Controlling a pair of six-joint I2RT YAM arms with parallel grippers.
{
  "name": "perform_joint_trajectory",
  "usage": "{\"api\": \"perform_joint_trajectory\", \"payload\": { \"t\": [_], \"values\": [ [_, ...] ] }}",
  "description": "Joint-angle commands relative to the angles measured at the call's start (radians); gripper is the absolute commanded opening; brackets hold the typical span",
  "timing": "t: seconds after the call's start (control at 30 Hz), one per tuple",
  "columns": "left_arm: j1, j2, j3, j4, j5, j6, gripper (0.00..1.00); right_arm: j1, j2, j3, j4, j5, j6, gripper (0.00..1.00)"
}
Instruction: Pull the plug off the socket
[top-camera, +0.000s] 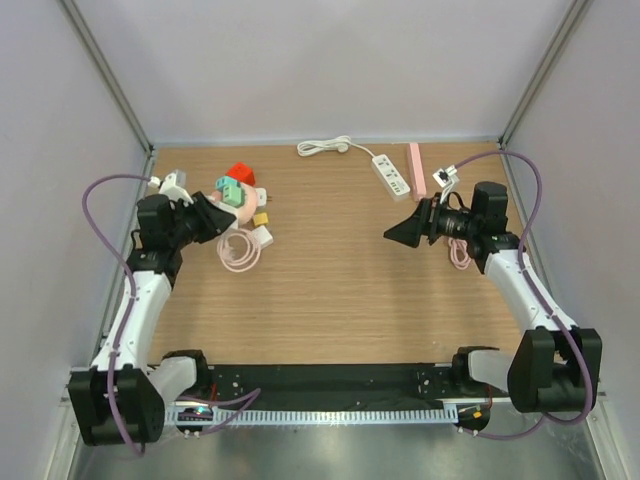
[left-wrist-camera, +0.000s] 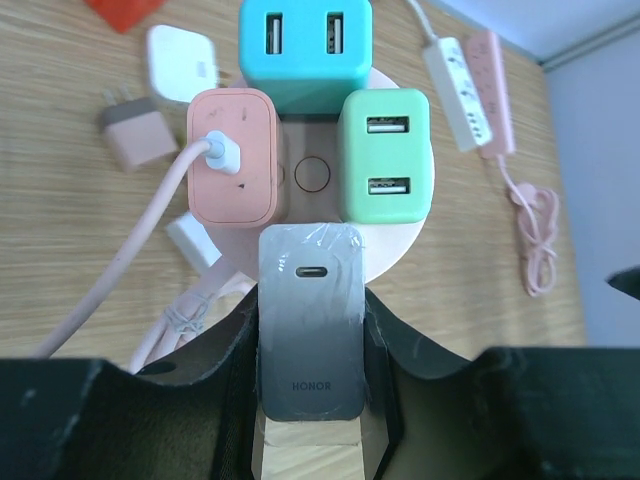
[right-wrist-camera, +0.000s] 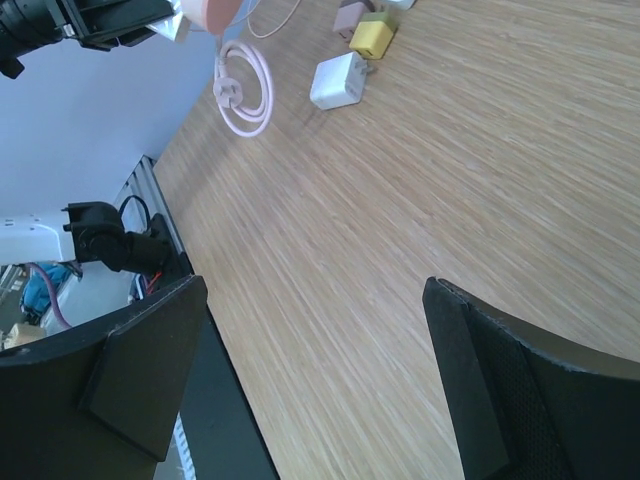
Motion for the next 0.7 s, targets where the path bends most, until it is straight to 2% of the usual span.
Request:
{"api": "perform_joint_trajectory", "payload": {
  "t": [0.0, 0.1, 0.3, 0.33, 0.47, 0.53, 0.67],
  "values": [
    [-0.073, -0.119, 0.003, 0.170, 0.067, -0.104, 0.00, 0.060, 0.001, 0.006, 0.053, 0.011, 0.019, 0.98],
    [-0.200, -0.162, -0.026, 0.170, 0.004, -0.156, 0.00, 0.103, 0.013, 0.006, 0.050, 0.042, 0.020, 0.97],
    [-0.431, -0.190, -0.115, 0.303, -0.223, -0.250, 0.00, 0.158, -0.004, -0.037, 0.150, 0.134, 0.135, 1.00],
    [-0.507, -0.184, -0.122, 0.343, -0.261, -0.264, 0.00, 0.175, -0.005, -0.039, 0.155, 0.133, 0.135, 1.00],
    [-0.693, -0.104, -0.136, 0.417, -0.497, -0.272, 0.00, 0.219, -0.007, -0.060, 0.179, 0.189, 0.181, 1.00],
    [-0.790, -0.064, -0.124, 0.469, -0.561, -0.275, 0.00, 0.253, 0.004, -0.065, 0.182, 0.241, 0.193, 1.00],
    [-0.908, 0.052, -0.072, 0.541, -0.683, -0.279, 0.00, 0.298, 0.042, -0.054, 0.147, 0.311, 0.187, 1.00]
  ]
}}
